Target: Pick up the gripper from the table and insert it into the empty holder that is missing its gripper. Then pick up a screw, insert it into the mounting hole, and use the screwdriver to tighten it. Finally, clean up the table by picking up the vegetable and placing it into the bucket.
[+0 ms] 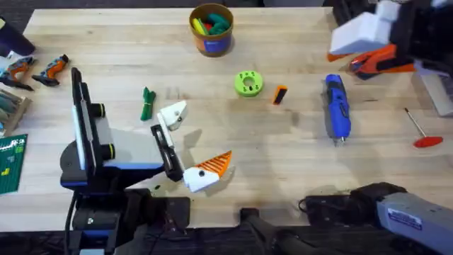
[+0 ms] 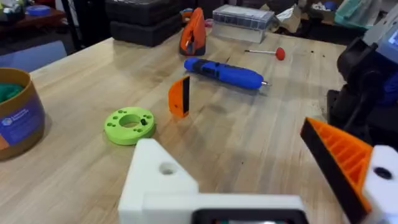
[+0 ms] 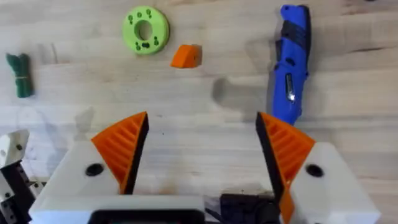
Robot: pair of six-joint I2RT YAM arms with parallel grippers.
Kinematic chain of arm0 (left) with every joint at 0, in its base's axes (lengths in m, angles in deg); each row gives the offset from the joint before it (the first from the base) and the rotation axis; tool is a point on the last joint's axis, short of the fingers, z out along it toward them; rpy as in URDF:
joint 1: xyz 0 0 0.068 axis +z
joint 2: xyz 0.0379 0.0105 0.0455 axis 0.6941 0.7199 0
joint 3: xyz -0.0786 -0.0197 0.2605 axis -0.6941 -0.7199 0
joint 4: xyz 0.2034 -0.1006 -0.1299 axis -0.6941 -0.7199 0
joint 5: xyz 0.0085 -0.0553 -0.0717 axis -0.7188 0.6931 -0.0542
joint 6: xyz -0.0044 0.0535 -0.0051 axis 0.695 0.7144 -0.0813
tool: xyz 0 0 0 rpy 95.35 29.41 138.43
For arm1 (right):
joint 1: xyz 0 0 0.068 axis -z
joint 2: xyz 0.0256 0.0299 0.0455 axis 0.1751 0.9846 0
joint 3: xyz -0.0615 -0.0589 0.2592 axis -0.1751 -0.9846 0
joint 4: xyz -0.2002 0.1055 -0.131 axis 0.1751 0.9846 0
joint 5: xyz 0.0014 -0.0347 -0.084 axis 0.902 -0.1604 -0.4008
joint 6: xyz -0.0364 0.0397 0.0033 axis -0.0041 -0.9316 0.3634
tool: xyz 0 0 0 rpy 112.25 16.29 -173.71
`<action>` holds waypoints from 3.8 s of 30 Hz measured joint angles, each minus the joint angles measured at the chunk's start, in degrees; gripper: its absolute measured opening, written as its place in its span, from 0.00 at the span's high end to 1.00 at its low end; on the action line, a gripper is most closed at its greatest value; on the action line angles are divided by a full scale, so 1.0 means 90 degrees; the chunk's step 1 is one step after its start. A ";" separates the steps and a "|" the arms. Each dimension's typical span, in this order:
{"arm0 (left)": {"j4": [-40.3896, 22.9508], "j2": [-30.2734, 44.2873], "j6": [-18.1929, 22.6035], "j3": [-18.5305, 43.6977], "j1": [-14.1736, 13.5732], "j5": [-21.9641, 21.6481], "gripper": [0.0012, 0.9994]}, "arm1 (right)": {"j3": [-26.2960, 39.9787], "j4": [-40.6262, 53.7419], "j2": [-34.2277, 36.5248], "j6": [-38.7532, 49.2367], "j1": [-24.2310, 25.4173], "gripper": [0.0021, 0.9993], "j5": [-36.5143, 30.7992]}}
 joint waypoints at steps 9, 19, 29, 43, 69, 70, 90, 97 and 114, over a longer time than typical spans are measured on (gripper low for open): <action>0.0000 0.0002 -0.0002 0.0000 0.0000 0.0000 0.01 | 0.0276 0.0080 0.0945 -0.0581 -0.1289 0.01 -0.0649; 0.0000 0.0000 -0.0002 0.0000 0.0000 0.0000 0.01 | 0.0279 0.0139 0.1390 -0.1363 -0.1789 0.01 -0.0737; 0.0000 0.0000 -0.0002 0.0000 0.0000 0.0000 0.01 | -0.0136 -0.0249 0.1635 -0.2451 -0.1789 0.01 -0.0779; 0.0000 0.0002 -0.0002 0.0000 0.0000 0.0000 0.01 | -0.0280 -0.0747 0.2687 -0.2492 -0.1787 0.01 -0.0781; 0.0000 0.0001 -0.0002 0.0000 0.0000 0.0000 0.01 | -0.0877 -0.1920 0.3519 -0.2298 -0.1444 0.01 -0.0779; 0.0000 0.0002 -0.0002 0.0000 0.0000 0.0000 0.01 | -0.0877 -0.1947 0.3519 -0.2298 -0.1444 0.02 -0.0779; 0.0000 0.0000 -0.0002 0.0000 0.0000 0.0000 0.01 | -0.0880 -0.2018 0.3721 -0.2279 -0.1444 0.45 -0.0776; 0.0000 0.0000 -0.0002 0.0000 0.0000 0.0000 0.01 | -0.0880 -0.2066 0.3721 -0.2277 -0.1444 0.68 -0.0777; 0.0000 0.0001 -0.0001 0.0000 0.0000 0.0000 0.01 | -0.0882 -0.1952 0.3677 -0.2274 -0.1430 0.99 -0.0712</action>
